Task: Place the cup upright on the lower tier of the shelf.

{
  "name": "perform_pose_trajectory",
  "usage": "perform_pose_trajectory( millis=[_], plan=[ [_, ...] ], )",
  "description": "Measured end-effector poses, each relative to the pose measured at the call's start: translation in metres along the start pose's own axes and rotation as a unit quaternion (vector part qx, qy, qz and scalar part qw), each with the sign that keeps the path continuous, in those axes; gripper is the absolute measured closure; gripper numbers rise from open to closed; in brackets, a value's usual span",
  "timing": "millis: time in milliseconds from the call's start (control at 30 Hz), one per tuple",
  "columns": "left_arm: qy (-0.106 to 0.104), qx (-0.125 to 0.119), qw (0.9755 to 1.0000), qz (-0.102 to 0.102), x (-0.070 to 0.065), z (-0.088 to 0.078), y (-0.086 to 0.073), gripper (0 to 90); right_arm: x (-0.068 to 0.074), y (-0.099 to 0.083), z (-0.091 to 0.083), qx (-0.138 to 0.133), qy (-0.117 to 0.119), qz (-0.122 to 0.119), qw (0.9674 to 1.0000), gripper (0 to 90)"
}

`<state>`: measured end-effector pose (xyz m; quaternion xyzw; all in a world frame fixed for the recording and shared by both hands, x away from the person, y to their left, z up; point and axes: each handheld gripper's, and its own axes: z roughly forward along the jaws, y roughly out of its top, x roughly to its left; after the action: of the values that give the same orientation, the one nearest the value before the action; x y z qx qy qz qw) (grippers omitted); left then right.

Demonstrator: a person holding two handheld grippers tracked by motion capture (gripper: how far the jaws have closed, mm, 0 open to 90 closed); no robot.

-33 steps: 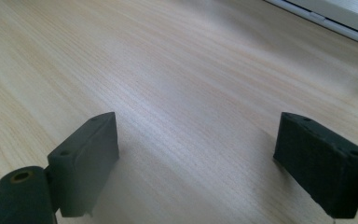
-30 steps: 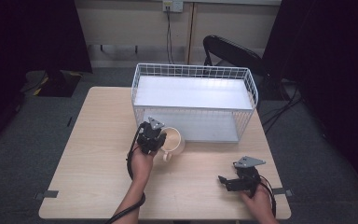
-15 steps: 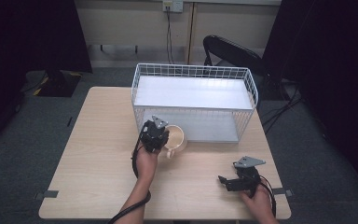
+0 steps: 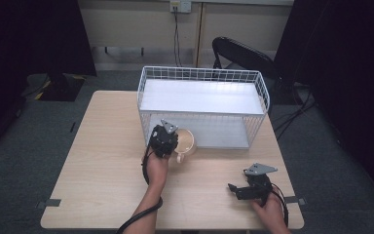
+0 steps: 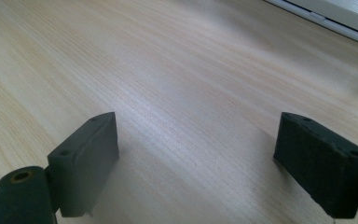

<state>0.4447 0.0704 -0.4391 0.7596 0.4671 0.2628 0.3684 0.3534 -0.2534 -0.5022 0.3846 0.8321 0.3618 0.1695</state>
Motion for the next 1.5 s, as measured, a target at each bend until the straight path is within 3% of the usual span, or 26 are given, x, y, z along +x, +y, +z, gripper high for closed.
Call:
perform_pose_trajectory(
  millis=[700,833,1067,1500],
  plan=[
    [0.027,-0.014,0.9995,-0.002,-0.007,0.012,0.008,83.1,0.000,0.000,0.000,0.000,0.000,0.000,1.0000,12.8],
    [0.034,-0.020,0.9991,-0.013,-0.006,0.014,0.008,83.1,0.000,0.000,0.000,0.000,0.000,0.000,1.0000,12.8],
    [0.046,-0.025,0.9985,-0.013,-0.005,0.016,0.009,83.1,0.000,0.000,0.000,0.000,0.000,0.000,1.0000,12.8],
    [0.050,-0.036,0.9975,-0.035,-0.006,0.022,0.010,83.0,0.000,0.000,0.000,0.000,0.000,0.000,1.0000,12.8]
  ],
)
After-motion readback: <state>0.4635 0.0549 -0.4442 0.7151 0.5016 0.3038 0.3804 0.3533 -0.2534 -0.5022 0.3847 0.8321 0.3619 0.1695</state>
